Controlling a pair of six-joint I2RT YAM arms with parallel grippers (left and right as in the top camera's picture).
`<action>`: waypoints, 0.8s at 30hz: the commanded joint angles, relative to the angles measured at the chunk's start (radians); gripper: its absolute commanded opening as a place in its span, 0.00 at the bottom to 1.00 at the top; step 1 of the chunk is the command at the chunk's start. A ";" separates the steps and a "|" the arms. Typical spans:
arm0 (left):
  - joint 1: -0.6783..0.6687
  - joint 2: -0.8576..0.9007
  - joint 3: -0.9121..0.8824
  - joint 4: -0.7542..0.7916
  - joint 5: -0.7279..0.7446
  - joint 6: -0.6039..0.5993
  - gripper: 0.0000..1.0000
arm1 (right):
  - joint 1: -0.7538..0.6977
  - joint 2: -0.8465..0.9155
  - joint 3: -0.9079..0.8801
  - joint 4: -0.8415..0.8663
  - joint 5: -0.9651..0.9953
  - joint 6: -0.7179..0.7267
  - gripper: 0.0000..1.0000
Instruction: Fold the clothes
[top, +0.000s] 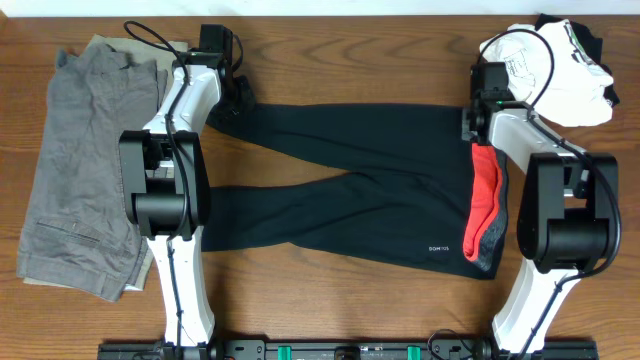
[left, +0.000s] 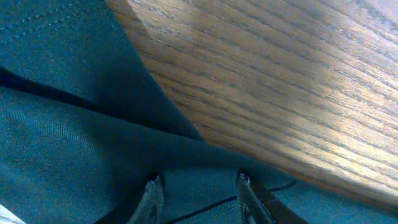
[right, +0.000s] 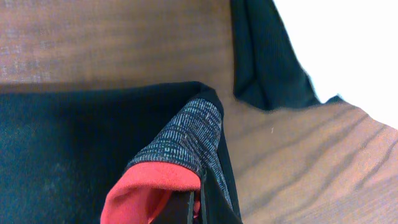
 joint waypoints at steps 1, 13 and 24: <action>0.003 -0.015 -0.011 -0.011 -0.012 -0.013 0.41 | -0.045 -0.065 0.051 -0.074 -0.109 0.011 0.01; 0.003 -0.015 -0.011 -0.032 -0.021 -0.013 0.41 | -0.303 -0.106 0.188 -0.364 -0.442 -0.038 0.04; 0.005 -0.015 -0.011 -0.047 -0.069 -0.005 0.40 | -0.375 -0.082 0.201 -0.339 -0.494 0.018 0.99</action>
